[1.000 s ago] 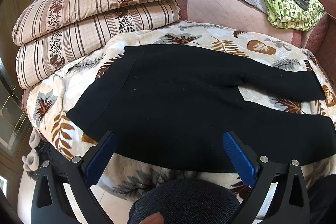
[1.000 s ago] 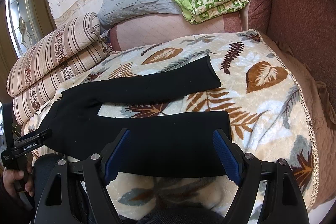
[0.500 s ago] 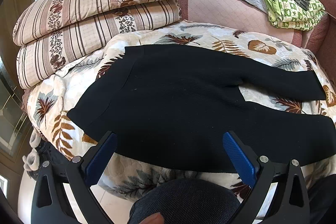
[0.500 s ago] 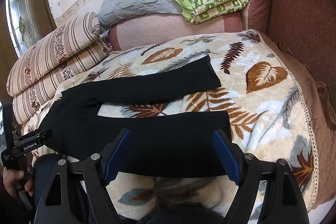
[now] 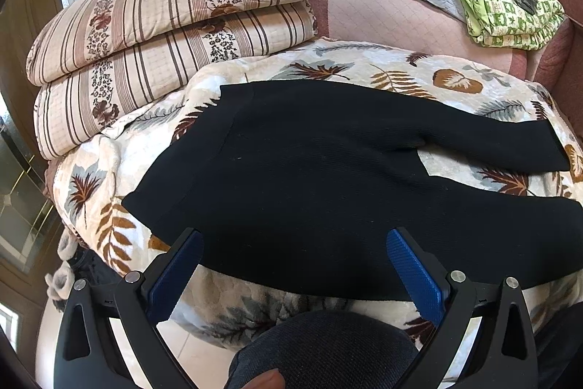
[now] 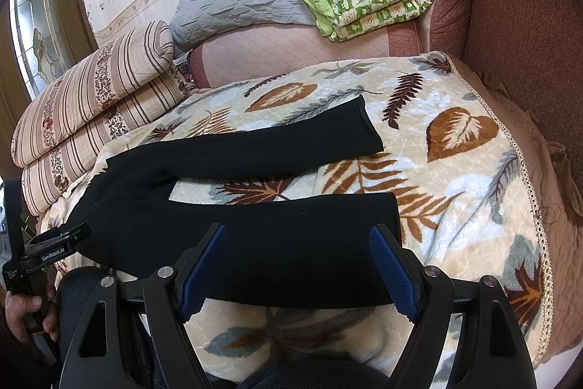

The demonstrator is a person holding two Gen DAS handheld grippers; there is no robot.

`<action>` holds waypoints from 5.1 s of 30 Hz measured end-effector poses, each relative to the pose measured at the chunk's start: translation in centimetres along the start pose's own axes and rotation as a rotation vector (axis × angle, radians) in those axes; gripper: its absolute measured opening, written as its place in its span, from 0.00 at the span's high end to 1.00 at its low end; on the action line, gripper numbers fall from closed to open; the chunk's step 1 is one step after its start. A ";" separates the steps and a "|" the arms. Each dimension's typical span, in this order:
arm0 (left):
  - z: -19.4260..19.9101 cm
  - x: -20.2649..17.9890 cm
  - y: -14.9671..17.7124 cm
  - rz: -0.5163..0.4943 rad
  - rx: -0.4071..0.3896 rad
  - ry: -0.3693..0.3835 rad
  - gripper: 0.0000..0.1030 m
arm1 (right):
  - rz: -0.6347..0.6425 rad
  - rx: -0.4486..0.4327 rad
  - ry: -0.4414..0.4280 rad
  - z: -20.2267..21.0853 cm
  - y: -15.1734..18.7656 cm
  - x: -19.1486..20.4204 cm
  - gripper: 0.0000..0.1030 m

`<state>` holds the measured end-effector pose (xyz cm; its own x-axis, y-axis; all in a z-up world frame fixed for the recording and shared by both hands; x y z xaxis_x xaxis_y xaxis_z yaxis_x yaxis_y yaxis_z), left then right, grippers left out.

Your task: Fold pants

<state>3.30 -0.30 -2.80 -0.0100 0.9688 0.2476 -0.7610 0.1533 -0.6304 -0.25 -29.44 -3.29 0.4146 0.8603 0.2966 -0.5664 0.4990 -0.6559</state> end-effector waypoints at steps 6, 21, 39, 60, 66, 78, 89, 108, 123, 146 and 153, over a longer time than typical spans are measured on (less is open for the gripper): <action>0.0 0.0 0.1 0.001 0.001 0.002 0.01 | 0.000 0.000 0.000 -0.1 0.0 -0.1 0.21; 0.0 -0.1 0.2 -0.003 0.002 0.000 0.01 | 0.002 0.001 0.002 -0.1 0.0 -0.1 0.21; -0.1 -0.4 0.4 -0.001 0.003 0.002 0.01 | 0.002 0.002 0.004 -0.2 0.0 -0.1 0.21; 1.0 -3.0 1.2 -0.109 -0.027 -0.168 0.01 | -0.018 -0.008 -0.010 -0.1 0.0 -0.7 0.21; 1.3 -3.2 0.9 -0.146 -0.051 -0.201 0.01 | -0.017 -0.008 -0.010 0.0 0.0 -0.7 0.21; 1.4 -3.2 1.1 -0.153 -0.056 -0.206 0.01 | -0.018 -0.008 -0.008 0.0 0.0 -0.7 0.21; 1.3 -3.0 0.9 -0.150 -0.053 -0.200 0.01 | -0.019 -0.007 -0.006 0.0 0.0 -0.6 0.21; 5.5 8.4 -2.5 0.121 -0.357 0.064 0.01 | 0.092 -0.353 0.074 6.5 -5.8 2.9 0.00; -9.1 14.9 -6.4 0.056 -0.100 0.355 0.10 | 0.048 -0.118 -0.021 -4.1 -7.6 6.0 0.00; -26.6 13.0 -13.9 -0.338 -0.026 0.475 0.20 | -0.233 0.102 -0.010 -13.3 -5.0 -0.3 0.18; -28.7 12.5 -13.8 -0.369 0.034 0.579 0.29 | -0.227 0.114 -0.001 -13.9 -4.8 -0.2 0.18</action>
<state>32.30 15.30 -12.05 0.5950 0.8037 0.0025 -0.6681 0.4963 -0.5543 12.29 -33.50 -9.83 0.5393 0.7250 0.4285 -0.5353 0.6879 -0.4902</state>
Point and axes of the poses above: each gripper's, at about its wrist camera, not at the fingertips, and z roughly against the way its jaws point, x to its left, y to its underside, the point moved 7 cm from there along -z, roughly the way its jaws point, and after that the axes turned 15 degrees about -z, right-handed, at the moved point
